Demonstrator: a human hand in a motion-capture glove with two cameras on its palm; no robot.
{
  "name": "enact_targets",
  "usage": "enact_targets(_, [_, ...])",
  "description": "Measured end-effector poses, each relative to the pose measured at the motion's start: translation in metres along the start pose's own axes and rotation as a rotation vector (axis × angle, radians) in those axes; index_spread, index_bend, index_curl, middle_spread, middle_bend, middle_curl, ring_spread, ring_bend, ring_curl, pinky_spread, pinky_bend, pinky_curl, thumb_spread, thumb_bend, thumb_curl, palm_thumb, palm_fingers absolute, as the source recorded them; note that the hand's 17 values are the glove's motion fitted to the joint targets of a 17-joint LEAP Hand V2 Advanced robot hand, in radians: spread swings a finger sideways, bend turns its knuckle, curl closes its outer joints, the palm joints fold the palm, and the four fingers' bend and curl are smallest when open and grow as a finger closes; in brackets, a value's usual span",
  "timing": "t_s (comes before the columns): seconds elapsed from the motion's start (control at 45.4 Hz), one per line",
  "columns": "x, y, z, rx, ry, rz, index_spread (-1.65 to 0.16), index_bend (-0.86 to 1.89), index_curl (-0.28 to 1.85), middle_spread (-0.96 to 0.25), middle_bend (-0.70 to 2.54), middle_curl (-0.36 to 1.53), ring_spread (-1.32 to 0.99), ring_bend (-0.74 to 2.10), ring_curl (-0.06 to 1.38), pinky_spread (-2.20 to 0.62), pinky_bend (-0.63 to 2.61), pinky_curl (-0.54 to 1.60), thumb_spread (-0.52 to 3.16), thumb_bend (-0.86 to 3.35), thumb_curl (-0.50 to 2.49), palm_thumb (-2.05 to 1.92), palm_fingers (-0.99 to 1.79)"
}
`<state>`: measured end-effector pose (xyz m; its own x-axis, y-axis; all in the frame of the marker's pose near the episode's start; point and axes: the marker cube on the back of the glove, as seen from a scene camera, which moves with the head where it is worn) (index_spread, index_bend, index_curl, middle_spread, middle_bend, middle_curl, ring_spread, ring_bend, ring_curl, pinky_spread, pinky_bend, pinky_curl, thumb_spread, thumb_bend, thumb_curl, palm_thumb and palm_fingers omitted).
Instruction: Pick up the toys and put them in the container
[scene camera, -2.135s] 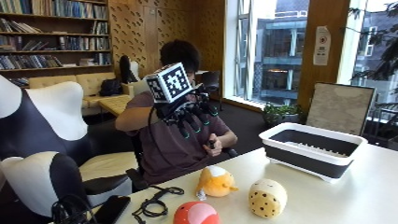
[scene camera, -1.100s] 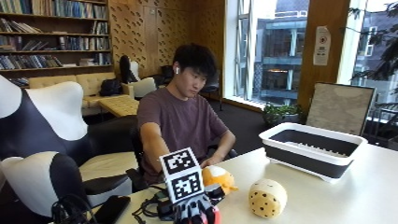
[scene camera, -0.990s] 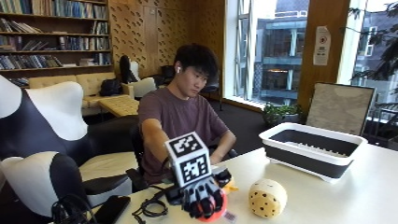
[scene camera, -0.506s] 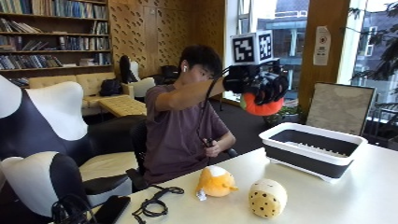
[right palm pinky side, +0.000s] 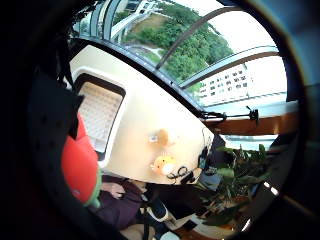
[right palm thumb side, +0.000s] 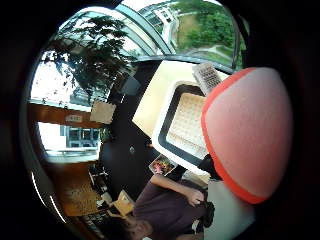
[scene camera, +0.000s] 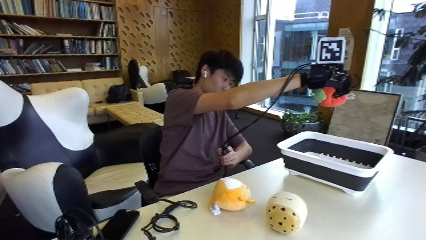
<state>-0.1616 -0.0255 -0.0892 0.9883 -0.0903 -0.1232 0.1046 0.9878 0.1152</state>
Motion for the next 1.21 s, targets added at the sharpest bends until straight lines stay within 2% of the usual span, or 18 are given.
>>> enact_targets(0.088, [-0.046, -0.013, 0.014, -0.022, -0.024, 0.009, -0.43, 0.45, 0.68, -0.46, 0.71, 0.57, -0.51, 1.21, 0.60, -0.36, 1.24, 0.51, 0.49, 0.12, 0.84, 0.73, 0.60])
enact_targets(0.176, [-0.081, -0.016, 0.027, -0.034, -0.052, -0.125, -0.44, 0.46, 0.72, -0.47, 0.71, 0.60, -0.51, 1.23, 0.61, -0.36, 1.26, 0.51, 0.48, 0.11, 0.86, 0.73, 0.58])
enact_targets(0.286, [-0.109, -0.021, 0.044, -0.065, -0.001, -0.128, -0.43, 0.42, 0.76, -0.47, 0.66, 0.61, -0.50, 1.21, 0.63, -0.35, 1.29, 0.52, 0.49, 0.09, 0.88, 0.72, 0.46])
enact_targets(0.308, [-0.114, -0.021, 0.046, -0.087, 0.003, -0.136, -0.41, 0.32, 0.73, -0.44, 0.59, 0.59, -0.47, 1.20, 0.62, -0.34, 1.30, 0.52, 0.59, 0.05, 0.86, 0.65, 0.32])
enact_targets(0.33, [-0.117, -0.021, 0.049, -0.116, 0.001, -0.144, -0.40, 0.34, 0.75, -0.41, 0.53, 0.58, -0.45, 1.20, 0.63, -0.34, 1.31, 0.52, 0.67, 0.04, 0.85, 0.61, 0.26])
enact_targets(0.352, [-0.119, -0.020, 0.051, -0.145, -0.006, -0.154, -0.39, 0.29, 0.74, -0.33, 0.43, 0.55, -0.40, 1.08, 0.60, -0.28, 1.30, 0.52, 0.74, -0.01, 0.81, 0.54, -0.10])
enact_targets(0.374, [-0.119, -0.019, 0.053, -0.165, -0.013, -0.162, -0.37, 0.28, 0.75, -0.30, 0.40, 0.56, -0.36, 1.06, 0.62, -0.26, 1.33, 0.55, 0.79, -0.02, 0.80, 0.51, -0.17])
enact_targets(0.396, [-0.117, -0.019, 0.054, -0.171, -0.013, -0.154, -0.36, 0.22, 0.72, -0.23, 0.33, 0.53, -0.30, 0.93, 0.58, -0.20, 1.34, 0.54, 0.84, -0.07, 0.76, 0.43, -0.40])
enact_targets(0.462, [-0.110, -0.023, 0.055, -0.149, 0.013, -0.053, -0.36, 0.15, 0.65, -0.14, 0.22, 0.48, -0.22, 0.74, 0.52, -0.13, 1.30, 0.49, 0.94, -0.08, 0.70, 0.32, -0.37])
enact_targets(0.594, [-0.091, -0.021, 0.049, -0.160, 0.034, 0.021, -0.34, 0.12, 0.55, -0.04, 0.13, 0.42, -0.10, 0.57, 0.42, -0.04, 1.21, 0.44, 1.07, -0.05, 0.60, 0.20, -0.28])
enact_targets(0.682, [-0.080, -0.013, 0.040, -0.151, -0.028, -0.085, -0.33, 0.12, 0.51, 0.00, 0.12, 0.39, -0.05, 0.51, 0.39, 0.00, 1.17, 0.42, 1.14, -0.03, 0.56, 0.17, -0.25])
enact_targets(0.77, [-0.060, -0.010, 0.035, -0.131, -0.001, -0.032, -0.32, 0.11, 0.48, 0.02, 0.12, 0.37, -0.02, 0.48, 0.37, 0.02, 1.14, 0.40, 1.18, -0.02, 0.53, 0.16, -0.22])
enact_targets(0.858, [-0.041, -0.008, 0.032, -0.132, 0.041, 0.082, -0.31, 0.11, 0.44, 0.02, 0.13, 0.35, 0.00, 0.48, 0.37, 0.03, 1.10, 0.39, 1.22, -0.02, 0.50, 0.15, -0.20])
enact_targets(1.056, [0.009, 0.016, 0.015, -0.110, -0.004, -0.070, -0.30, 0.10, 0.38, 0.02, 0.14, 0.32, 0.03, 0.47, 0.36, 0.05, 1.07, 0.37, 1.26, -0.02, 0.45, 0.14, -0.18])
enact_targets(1.211, [0.099, 0.038, 0.014, -0.088, -0.006, 0.004, -0.29, 0.10, 0.33, 0.02, 0.15, 0.31, 0.03, 0.49, 0.36, 0.05, 1.04, 0.35, 1.28, -0.01, 0.42, 0.13, -0.17])
